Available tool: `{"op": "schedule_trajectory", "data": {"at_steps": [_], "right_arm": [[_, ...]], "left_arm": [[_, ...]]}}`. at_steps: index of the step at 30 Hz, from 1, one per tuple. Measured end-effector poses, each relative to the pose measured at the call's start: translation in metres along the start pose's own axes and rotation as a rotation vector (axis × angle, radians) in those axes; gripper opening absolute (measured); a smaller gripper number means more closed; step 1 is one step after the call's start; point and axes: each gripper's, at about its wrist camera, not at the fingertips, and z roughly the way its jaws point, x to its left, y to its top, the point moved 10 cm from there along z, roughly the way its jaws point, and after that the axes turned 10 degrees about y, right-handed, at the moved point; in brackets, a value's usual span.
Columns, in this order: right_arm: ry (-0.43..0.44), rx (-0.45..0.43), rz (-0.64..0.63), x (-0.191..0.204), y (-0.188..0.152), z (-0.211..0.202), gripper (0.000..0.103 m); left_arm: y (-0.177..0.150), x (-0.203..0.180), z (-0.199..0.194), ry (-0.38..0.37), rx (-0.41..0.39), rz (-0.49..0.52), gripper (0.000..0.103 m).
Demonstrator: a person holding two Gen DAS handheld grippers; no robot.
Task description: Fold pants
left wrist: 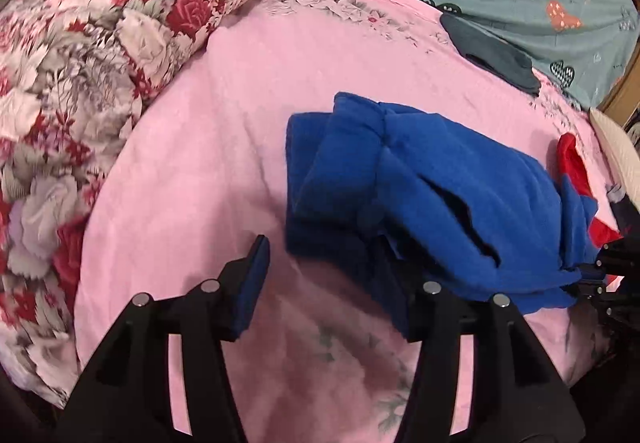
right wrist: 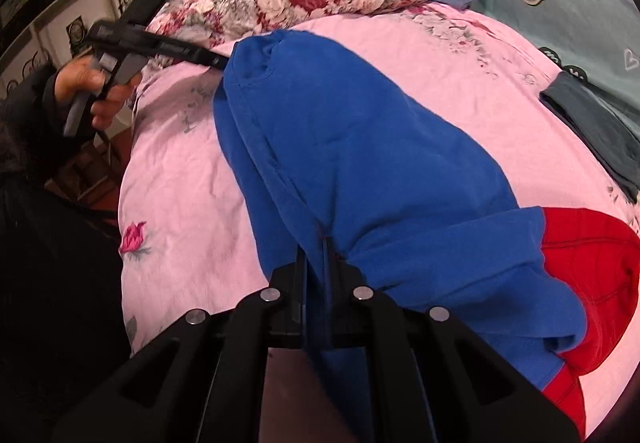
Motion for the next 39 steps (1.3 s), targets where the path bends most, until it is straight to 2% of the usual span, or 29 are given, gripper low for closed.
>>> {"op": "schedule_trajectory", "data": {"at_steps": [5,8,11,14,19,24,25,26,27,28,31,35,39], "right_arm": [[-0.019,-0.022,0.021,-0.002,0.003,-0.002,0.006],[-0.024,-0.026,0.038,-0.003,0.0,-0.002,0.006],[-0.023,-0.04,0.056,-0.006,-0.001,-0.004,0.006],[-0.023,-0.052,0.074,-0.009,-0.002,-0.007,0.006],[-0.013,-0.056,0.086,-0.01,-0.005,-0.006,0.007],[-0.008,-0.057,0.09,-0.01,-0.006,-0.005,0.007],[-0.011,-0.058,0.089,-0.01,-0.005,-0.006,0.007],[-0.015,-0.058,0.088,-0.01,-0.005,-0.006,0.007],[-0.022,-0.063,0.088,-0.01,-0.003,-0.008,0.007],[-0.023,-0.073,0.086,-0.009,-0.002,-0.011,0.007],[-0.007,-0.108,0.061,0.002,0.004,-0.021,0.01],[-0.009,-0.051,0.048,0.005,-0.007,-0.01,0.01],[-0.007,-0.032,0.043,0.006,-0.007,-0.005,0.012]], "left_arm": [[0.009,-0.021,-0.026,-0.101,-0.039,-0.036,0.072],[0.016,-0.035,-0.035,-0.162,-0.036,-0.074,0.074],[0.017,-0.039,-0.036,-0.23,0.007,-0.144,0.074],[0.011,-0.042,-0.034,-0.357,0.094,-0.237,0.077],[0.005,-0.039,-0.021,-0.448,0.181,-0.388,0.077],[0.026,-0.032,-0.003,-0.43,0.172,-0.475,0.074],[0.033,-0.031,-0.002,-0.424,0.155,-0.474,0.064],[0.041,-0.028,-0.004,-0.402,0.126,-0.464,0.036],[0.045,-0.026,-0.005,-0.383,0.114,-0.453,0.022],[0.047,-0.024,-0.008,-0.381,0.105,-0.453,0.016],[0.036,-0.02,-0.015,-0.337,0.086,-0.411,0.015],[-0.001,-0.006,-0.004,-0.275,0.12,-0.401,0.013],[-0.01,0.0,0.0,-0.24,0.118,-0.384,0.013]]}}
